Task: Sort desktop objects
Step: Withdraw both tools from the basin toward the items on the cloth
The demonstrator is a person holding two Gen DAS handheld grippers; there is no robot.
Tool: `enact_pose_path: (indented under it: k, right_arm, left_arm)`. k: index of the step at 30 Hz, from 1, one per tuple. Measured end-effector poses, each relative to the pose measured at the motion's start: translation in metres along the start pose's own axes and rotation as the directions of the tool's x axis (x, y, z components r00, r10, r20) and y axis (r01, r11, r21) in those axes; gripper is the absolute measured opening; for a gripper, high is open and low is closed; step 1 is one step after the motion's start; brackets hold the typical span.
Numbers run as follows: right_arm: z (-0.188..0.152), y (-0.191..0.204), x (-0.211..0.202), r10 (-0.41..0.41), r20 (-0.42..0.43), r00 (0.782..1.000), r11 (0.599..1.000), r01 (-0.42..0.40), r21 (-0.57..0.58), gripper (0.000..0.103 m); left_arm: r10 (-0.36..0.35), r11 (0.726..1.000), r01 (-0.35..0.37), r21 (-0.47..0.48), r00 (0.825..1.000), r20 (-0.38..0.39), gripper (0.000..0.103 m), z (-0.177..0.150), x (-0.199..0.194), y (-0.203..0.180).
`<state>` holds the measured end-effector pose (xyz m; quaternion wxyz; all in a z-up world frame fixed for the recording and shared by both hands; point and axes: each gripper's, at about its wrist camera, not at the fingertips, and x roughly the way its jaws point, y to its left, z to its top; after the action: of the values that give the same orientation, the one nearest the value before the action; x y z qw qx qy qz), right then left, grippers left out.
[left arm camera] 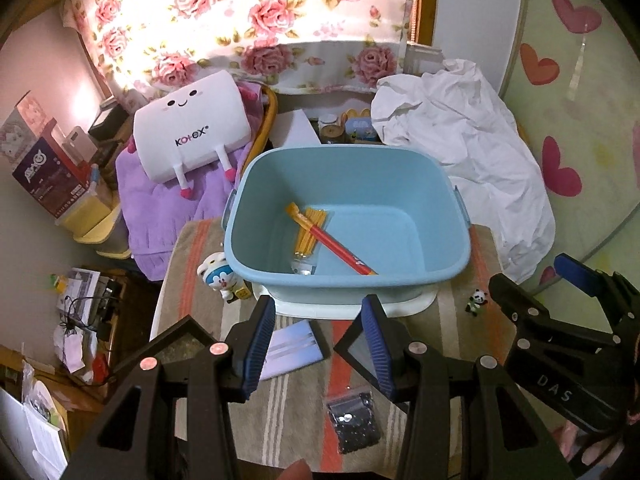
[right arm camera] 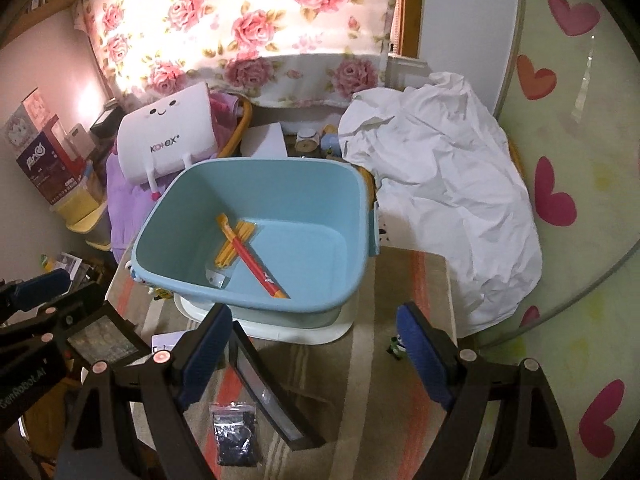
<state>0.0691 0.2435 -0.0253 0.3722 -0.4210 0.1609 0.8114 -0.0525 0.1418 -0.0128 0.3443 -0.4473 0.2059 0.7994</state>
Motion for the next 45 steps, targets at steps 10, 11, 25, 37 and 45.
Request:
enact_pose_path:
  k: [10, 11, 25, 37, 45]
  right_arm:
    - [-0.025, -0.007, -0.031, 0.012, 0.007, 1.000, 1.000, -0.013, 0.014, 0.088]
    - [-0.026, -0.007, -0.034, 0.006, 0.009, 1.000, 1.000, -0.006, 0.015, 0.088]
    - [-0.041, 0.017, -0.063, -0.051, 0.033, 0.998, 0.997, 0.049, 0.055, 0.088]
    - [-0.064, 0.045, -0.080, -0.085, 0.023, 0.996, 0.993, 0.083, 0.081, 0.088]
    - [-0.093, 0.071, -0.098, -0.078, -0.001, 0.997, 0.994, 0.078, 0.074, 0.088]
  left_arm:
    - [0.009, 1.000, -0.009, 0.007, 0.999, 0.039, 0.049, -0.020, -0.032, -0.016]
    - [0.009, 1.000, -0.009, 0.008, 0.999, 0.043, 0.049, -0.021, -0.035, -0.017]
    - [-0.033, 0.999, 0.033, 0.007, 0.999, 0.040, 0.049, -0.039, -0.041, 0.011]
    - [-0.048, 0.999, 0.046, 0.027, 0.998, 0.042, 0.049, -0.065, -0.053, 0.043]
    - [-0.028, 0.999, 0.028, 0.037, 1.000, -0.001, 0.049, -0.097, -0.059, 0.059]
